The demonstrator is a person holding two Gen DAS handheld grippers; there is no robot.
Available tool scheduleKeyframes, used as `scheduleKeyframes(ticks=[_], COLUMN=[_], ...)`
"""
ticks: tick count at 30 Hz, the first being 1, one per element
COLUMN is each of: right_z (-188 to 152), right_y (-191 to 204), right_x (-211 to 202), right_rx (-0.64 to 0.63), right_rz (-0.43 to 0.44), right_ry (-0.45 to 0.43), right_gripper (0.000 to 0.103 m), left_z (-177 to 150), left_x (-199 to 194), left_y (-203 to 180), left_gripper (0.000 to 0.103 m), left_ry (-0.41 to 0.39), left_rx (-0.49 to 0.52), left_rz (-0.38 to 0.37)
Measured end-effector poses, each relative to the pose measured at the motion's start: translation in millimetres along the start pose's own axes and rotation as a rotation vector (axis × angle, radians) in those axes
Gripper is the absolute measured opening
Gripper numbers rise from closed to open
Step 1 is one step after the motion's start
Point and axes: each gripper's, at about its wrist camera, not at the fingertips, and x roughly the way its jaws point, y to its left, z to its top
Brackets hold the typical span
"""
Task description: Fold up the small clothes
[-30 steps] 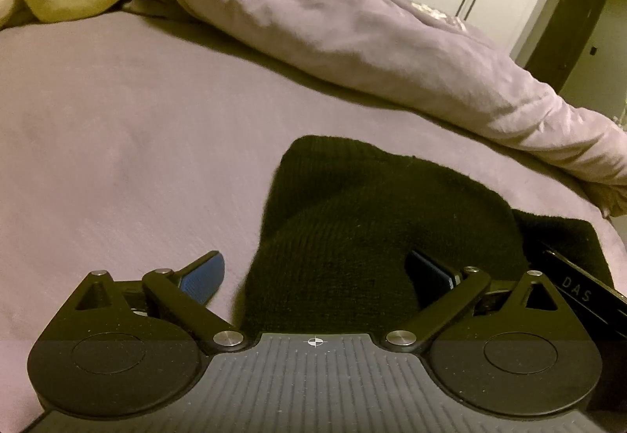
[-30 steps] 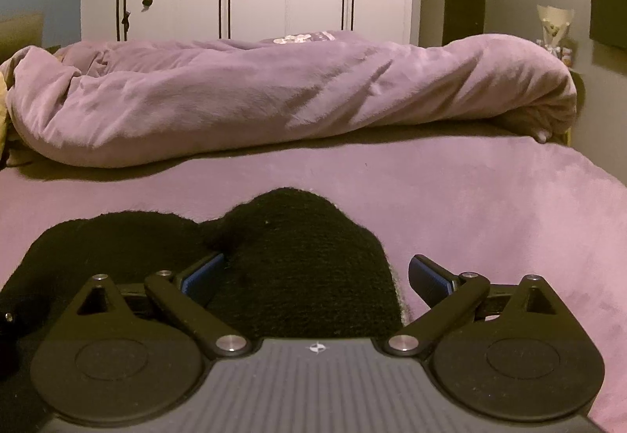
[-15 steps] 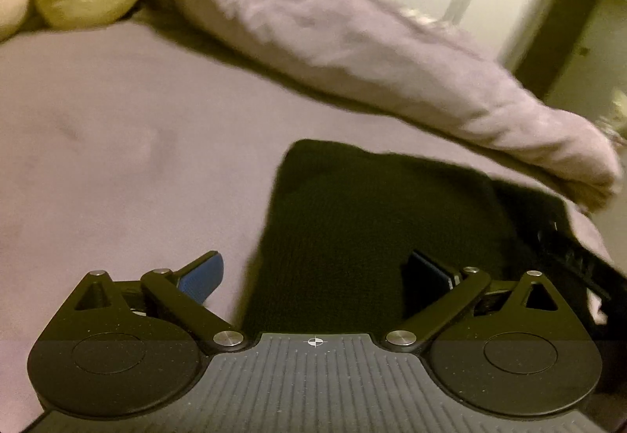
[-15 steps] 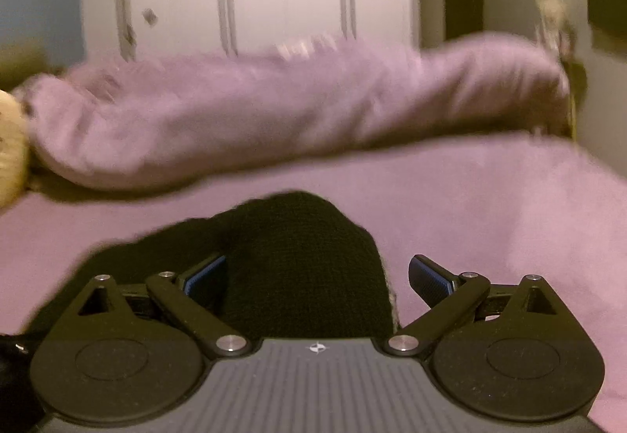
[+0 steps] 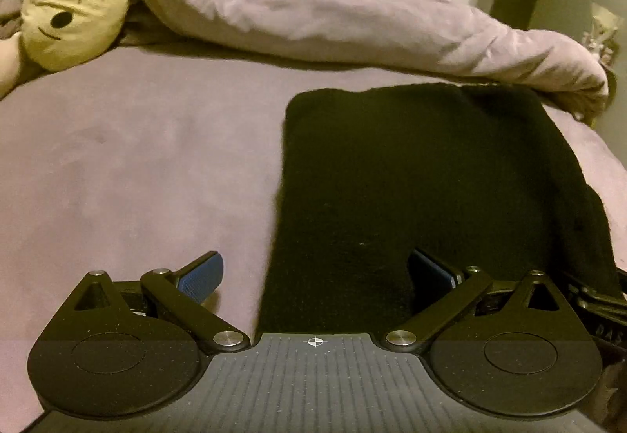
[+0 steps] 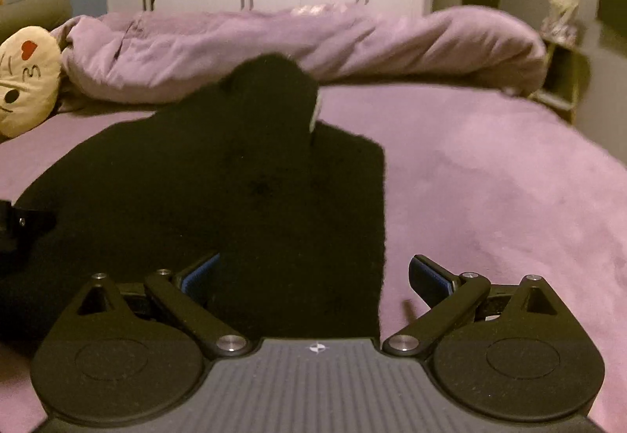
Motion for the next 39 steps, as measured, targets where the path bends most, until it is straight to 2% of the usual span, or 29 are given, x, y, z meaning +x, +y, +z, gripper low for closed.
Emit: scheduleKeyframes(ticks=[3,7,10,12,15,18,20,22,23,25,27,29,30,34,39], right_z=[13.3,-0.2,-18.4,-21.2,-21.5,-29.1,-27.0,-21.0,-19.1,-19.9,-20.0,-22.2,-25.8,-44.5,-58.5], right_y=[2.7,7.8,7.8,1.6,-1.2,1.6,-0.6,-1.5,-1.2,2.0,5.4,11.0,16.1,31.1,35.1], right_x=[-17.8,-46.0,-46.6,-43.9,-36.5,-34.6,-35.6,-39.2,-42.9,-52.7,-65.1,-79.4,-88.4,-121.8,-140.0], right_rx=[-0.003,-0.046,-0.077,-0.045,-0.056,-0.162,-0.171,-0.173,-0.177,-0.206,-0.210,-0.211,-0.218,-0.209,-0.041], right_rz=[-0.009,0.013,-0.010,0.001,0.024,0.031,0.038,0.032,0.013,-0.049,-0.099,-0.133,-0.131,-0.038,0.041], right_ry=[0.030,0.041,0.079,0.096,0.106,0.068,0.077,0.093,0.096,0.099,0.111,0.130,0.140,0.179,0.306], right_gripper=[0.099,0.099,0.099,0.099,0.099,0.099,0.099,0.099,0.099,0.099,0.099,0.099,0.099,0.099,0.099], left_z=[0.1,-23.3,-37.8,-36.3,-34.7,-35.6,-34.4,-33.6,-34.4,-41.9,-49.8,-56.3,-59.7,-77.3,-98.4], left_x=[-22.8,-45.0,-35.4,-30.1,-24.5,-21.0,-22.3,-28.5,-31.7,-33.3,-39.6,-45.5,-49.5,-79.1,-114.9], left_y=[4.6,10.8,16.6,20.3,15.1,11.6,16.9,29.0,34.1,44.5,56.9,57.1,55.7,50.1,46.7], left_gripper=[0.103,0.103,0.103,0.103,0.103,0.103,0.103,0.103,0.103,0.103,0.103,0.103,0.103,0.103,0.103], left_ry=[0.030,0.034,0.097,0.111,0.102,0.094,0.111,0.130,0.133,0.149,0.164,0.194,0.191,0.165,0.168], left_rx=[-0.038,-0.027,-0.076,-0.114,-0.044,0.013,-0.014,-0.095,-0.108,-0.070,-0.097,-0.069,-0.043,-0.042,-0.065], left_rz=[-0.008,-0.029,-0.020,-0.027,0.000,0.013,-0.004,-0.027,-0.021,0.071,0.053,0.166,0.183,0.129,0.089])
